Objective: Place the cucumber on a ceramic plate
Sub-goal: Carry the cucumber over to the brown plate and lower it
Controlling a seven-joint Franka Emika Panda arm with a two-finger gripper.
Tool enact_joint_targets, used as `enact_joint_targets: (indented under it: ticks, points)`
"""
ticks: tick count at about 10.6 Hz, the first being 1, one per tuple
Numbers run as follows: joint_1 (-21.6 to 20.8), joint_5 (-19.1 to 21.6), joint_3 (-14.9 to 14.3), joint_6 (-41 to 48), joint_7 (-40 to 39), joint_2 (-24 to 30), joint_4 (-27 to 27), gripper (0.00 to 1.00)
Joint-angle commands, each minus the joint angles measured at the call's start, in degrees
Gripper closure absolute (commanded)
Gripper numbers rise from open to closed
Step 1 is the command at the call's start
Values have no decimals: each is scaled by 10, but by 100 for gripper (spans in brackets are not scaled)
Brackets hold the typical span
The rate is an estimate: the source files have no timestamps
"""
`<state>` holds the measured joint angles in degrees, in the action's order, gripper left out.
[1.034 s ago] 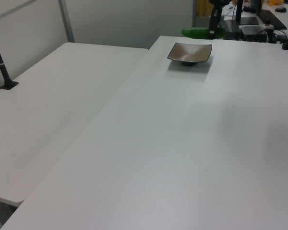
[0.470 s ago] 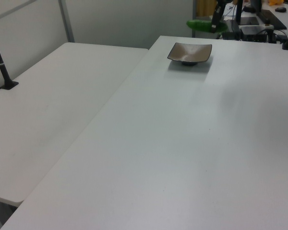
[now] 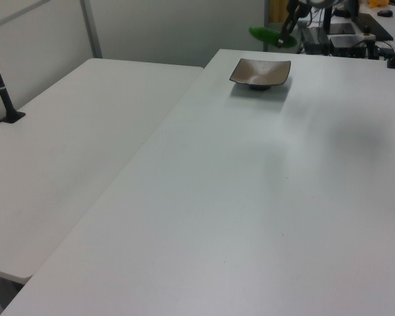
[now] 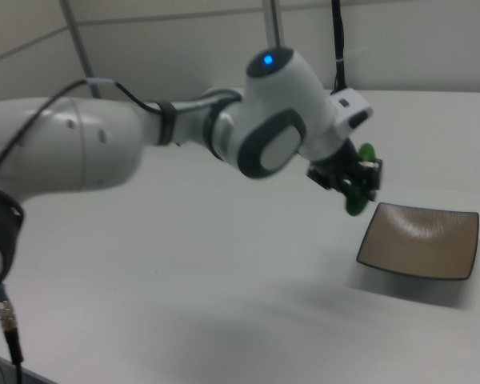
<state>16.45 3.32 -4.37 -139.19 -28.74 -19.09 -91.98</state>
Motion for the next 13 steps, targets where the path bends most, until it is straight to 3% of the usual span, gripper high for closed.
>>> enact_joint_targets:
  ticks: [1, 3, 7, 8, 9, 13]
  points:
    - [-5, 2, -18, -121, -49, -73, 11, 86]
    - [-5, 3, -33, -187, -49, -115, 20, 85]
    - [-4, 3, -57, -223, -51, -208, 88, 81]
    - [-4, 3, -59, -234, -51, -216, 89, 73]
    - [-3, 3, -59, -241, -47, -220, 88, 56]
    - [-4, 5, -59, -241, -47, -220, 85, 27]
